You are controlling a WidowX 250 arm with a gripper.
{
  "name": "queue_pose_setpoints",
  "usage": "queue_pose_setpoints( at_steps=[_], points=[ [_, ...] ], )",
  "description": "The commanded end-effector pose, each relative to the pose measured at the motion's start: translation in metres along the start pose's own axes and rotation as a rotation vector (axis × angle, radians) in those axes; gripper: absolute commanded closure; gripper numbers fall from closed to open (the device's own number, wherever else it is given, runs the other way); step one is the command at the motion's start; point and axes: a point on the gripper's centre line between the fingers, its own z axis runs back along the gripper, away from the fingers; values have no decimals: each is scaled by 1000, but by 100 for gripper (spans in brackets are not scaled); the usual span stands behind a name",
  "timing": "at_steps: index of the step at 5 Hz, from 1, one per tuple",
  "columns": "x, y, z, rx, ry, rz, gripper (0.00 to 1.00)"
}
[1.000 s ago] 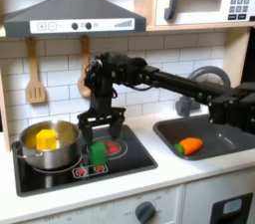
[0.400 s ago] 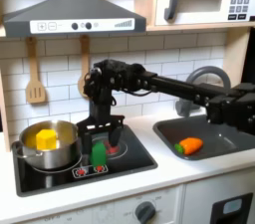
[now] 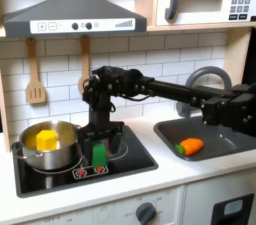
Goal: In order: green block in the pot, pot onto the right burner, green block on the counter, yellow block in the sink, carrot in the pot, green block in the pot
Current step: 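Put the green block in the pot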
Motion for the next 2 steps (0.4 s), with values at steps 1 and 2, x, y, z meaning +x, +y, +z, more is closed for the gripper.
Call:
queue_pose_setpoints(
  at_steps=[1, 2],
  points=[
    [0, 2, -7, 2, 2, -5, 0],
    [-1, 2, -14, -5, 16, 7, 90]
  ],
)
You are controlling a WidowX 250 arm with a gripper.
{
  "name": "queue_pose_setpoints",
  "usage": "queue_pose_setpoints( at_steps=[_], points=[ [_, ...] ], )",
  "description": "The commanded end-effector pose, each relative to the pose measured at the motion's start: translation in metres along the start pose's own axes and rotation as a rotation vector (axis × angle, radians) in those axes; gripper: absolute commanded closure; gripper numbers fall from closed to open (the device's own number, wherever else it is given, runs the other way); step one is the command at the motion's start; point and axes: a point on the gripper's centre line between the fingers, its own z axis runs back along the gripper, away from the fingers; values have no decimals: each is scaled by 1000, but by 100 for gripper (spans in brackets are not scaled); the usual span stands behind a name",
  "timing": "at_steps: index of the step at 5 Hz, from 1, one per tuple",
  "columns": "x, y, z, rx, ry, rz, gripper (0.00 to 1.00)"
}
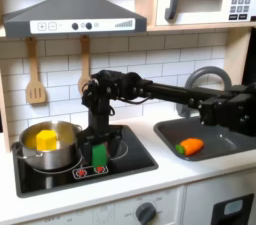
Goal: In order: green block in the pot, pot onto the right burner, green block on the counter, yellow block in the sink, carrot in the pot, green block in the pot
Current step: 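Put the green block in the pot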
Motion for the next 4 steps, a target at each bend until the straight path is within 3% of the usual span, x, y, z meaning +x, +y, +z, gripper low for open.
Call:
queue_pose_setpoints(
  at_steps=[1, 2, 4],
  points=[
    [-5, 4, -4, -1, 12, 25, 100],
    [-7, 4, -3, -4, 6, 26, 100],
    [0, 2, 22, -12, -27, 11, 100]
  ],
)
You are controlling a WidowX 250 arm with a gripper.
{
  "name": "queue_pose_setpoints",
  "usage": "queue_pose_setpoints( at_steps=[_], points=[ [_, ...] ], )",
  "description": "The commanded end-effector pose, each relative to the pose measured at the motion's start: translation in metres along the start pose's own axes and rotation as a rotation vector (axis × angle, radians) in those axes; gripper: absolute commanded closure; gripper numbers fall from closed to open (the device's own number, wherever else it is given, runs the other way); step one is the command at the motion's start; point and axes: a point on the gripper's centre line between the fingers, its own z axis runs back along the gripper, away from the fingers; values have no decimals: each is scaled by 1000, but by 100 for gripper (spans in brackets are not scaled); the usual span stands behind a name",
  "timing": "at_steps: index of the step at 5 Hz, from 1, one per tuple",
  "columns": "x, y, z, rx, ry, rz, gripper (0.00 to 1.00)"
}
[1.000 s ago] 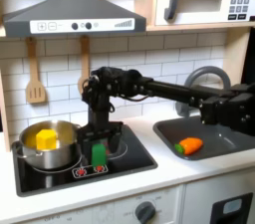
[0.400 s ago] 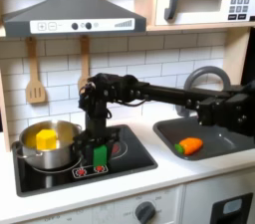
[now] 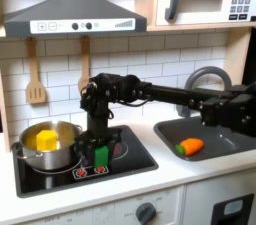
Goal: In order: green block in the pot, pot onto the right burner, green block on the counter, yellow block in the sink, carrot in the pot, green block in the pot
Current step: 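Put the green block in the pot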
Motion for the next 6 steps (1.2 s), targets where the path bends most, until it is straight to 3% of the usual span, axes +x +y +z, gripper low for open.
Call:
queue_pose_setpoints(
  at_steps=[1, 2, 4, 6],
  points=[
    [16, -4, 45, -19, -76, 15, 100],
    [25, -1, 68, -7, -130, 27, 100],
    [40, 11, 93, 34, -209, 76, 100],
    [54, 25, 90, 51, -230, 114, 100]
  ],
)
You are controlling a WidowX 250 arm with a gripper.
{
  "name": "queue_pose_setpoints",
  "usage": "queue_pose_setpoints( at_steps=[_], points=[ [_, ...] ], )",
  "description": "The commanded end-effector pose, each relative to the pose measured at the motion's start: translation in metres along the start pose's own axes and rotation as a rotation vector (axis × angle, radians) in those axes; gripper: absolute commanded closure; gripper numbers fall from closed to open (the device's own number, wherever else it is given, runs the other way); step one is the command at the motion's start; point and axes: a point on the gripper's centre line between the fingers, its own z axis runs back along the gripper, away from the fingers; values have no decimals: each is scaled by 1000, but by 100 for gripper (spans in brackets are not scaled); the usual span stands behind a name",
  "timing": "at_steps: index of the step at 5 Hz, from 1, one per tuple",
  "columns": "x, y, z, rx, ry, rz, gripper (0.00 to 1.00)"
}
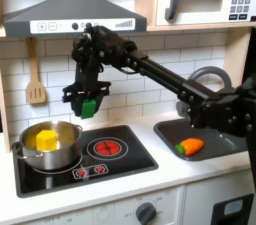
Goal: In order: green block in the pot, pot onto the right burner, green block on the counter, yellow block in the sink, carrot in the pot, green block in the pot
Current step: 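Put the green block in the pot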
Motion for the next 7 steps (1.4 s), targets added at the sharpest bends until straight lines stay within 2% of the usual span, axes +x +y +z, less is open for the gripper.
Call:
queue_pose_setpoints(
  at_steps=[1, 2, 3, 4, 5, 6, 7],
  points=[
    [4, 23, 0, 56, -23, 42, 100],
    [0, 28, 4, 78, -39, 49, 100],
    [-2, 34, -7, 119, -48, 52, 100],
    [-4, 40, -24, 114, -48, 58, 100],
    [-3, 41, -19, 130, -81, 42, 100],
    [-7, 50, -23, 147, -89, 45, 100],
    [-8, 54, -25, 144, -88, 44, 100]
  ],
)
